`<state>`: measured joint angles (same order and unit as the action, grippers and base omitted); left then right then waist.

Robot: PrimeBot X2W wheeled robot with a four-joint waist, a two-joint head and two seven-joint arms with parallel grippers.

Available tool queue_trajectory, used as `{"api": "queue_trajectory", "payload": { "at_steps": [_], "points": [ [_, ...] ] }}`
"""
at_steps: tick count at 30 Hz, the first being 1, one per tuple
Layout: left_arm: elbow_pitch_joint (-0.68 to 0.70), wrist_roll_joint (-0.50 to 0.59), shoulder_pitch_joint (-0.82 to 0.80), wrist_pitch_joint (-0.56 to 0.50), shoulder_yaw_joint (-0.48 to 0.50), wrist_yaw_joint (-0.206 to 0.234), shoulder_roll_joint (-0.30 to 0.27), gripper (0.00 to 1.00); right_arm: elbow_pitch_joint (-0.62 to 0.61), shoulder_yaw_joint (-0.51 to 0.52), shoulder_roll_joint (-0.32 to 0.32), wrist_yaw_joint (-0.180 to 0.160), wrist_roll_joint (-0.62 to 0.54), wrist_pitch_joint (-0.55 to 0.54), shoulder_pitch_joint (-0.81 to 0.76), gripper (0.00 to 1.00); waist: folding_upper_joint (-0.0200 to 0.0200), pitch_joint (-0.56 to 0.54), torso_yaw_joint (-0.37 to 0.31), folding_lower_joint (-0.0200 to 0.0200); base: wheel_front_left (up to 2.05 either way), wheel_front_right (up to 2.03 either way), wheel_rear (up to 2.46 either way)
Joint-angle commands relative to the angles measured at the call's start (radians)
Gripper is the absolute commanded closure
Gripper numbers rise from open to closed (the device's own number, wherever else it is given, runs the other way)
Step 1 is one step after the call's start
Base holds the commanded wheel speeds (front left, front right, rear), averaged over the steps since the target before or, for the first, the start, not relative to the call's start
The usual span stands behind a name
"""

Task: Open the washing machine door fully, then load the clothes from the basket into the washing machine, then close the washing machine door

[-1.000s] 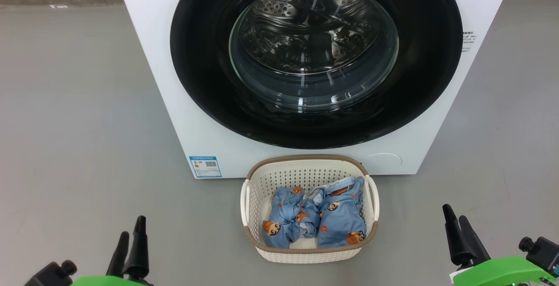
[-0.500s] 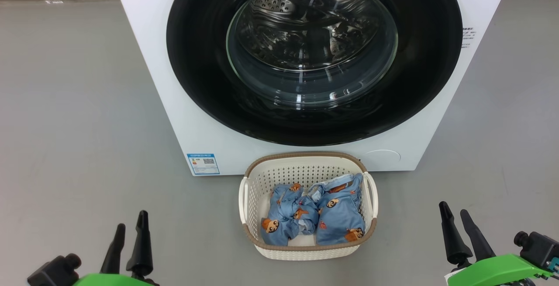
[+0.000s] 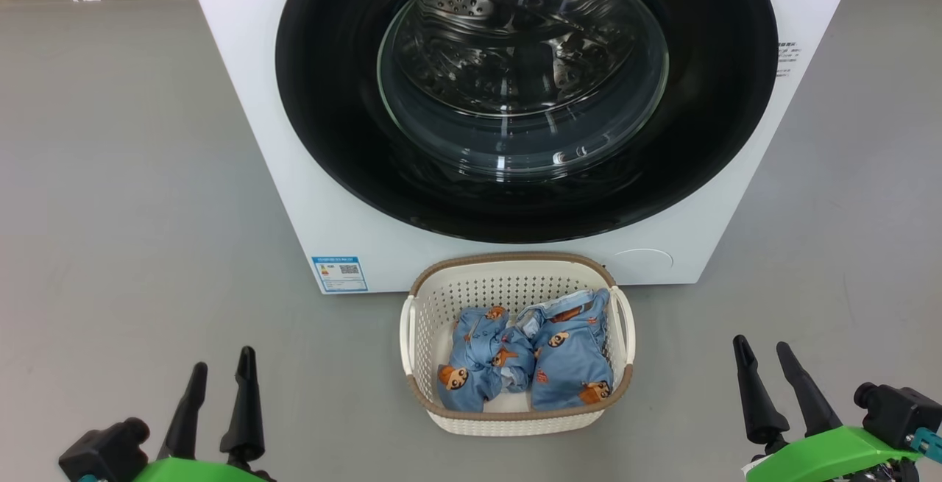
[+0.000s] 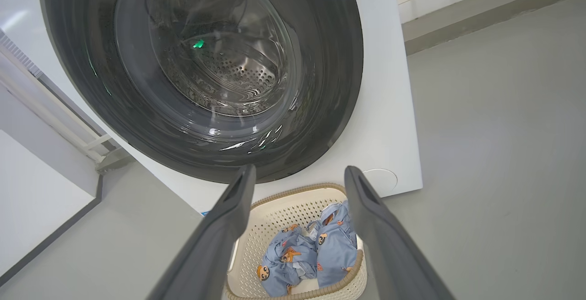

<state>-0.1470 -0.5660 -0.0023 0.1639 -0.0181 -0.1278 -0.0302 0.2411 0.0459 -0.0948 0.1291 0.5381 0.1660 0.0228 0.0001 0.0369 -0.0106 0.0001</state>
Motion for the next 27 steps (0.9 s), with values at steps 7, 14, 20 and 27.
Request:
{"api": "queue_trajectory", "payload": {
  "at_steps": [7, 14, 20, 27],
  "points": [
    [0.042, 0.114, -0.020, 0.035, 0.013, -0.002, -0.025, 0.00, -0.034, -0.021, -0.022, 0.001, -0.105, 0.033, 0.038, 0.00, -0.0001, 0.006, -0.004, -0.0001, 0.00, 0.00, 0.00],
    [0.049, 0.183, -0.018, 0.052, 0.011, -0.002, -0.026, 0.00, -0.037, -0.022, -0.024, 0.001, -0.176, 0.050, 0.037, 0.00, -0.0001, 0.009, -0.007, -0.0001, 0.00, 0.00, 0.00],
    [0.059, 0.253, -0.018, 0.070, 0.007, -0.003, -0.028, 0.00, -0.043, -0.021, -0.025, 0.001, -0.246, 0.068, 0.036, 0.00, -0.0001, 0.012, -0.008, -0.0001, 0.00, 0.00, 0.00],
    [0.066, 0.328, -0.016, 0.091, 0.002, -0.003, -0.031, 0.00, -0.051, -0.017, -0.024, 0.002, -0.327, 0.089, 0.033, 0.00, -0.0001, 0.013, -0.013, -0.0001, 0.00, 0.00, 0.00]
  ]
}}
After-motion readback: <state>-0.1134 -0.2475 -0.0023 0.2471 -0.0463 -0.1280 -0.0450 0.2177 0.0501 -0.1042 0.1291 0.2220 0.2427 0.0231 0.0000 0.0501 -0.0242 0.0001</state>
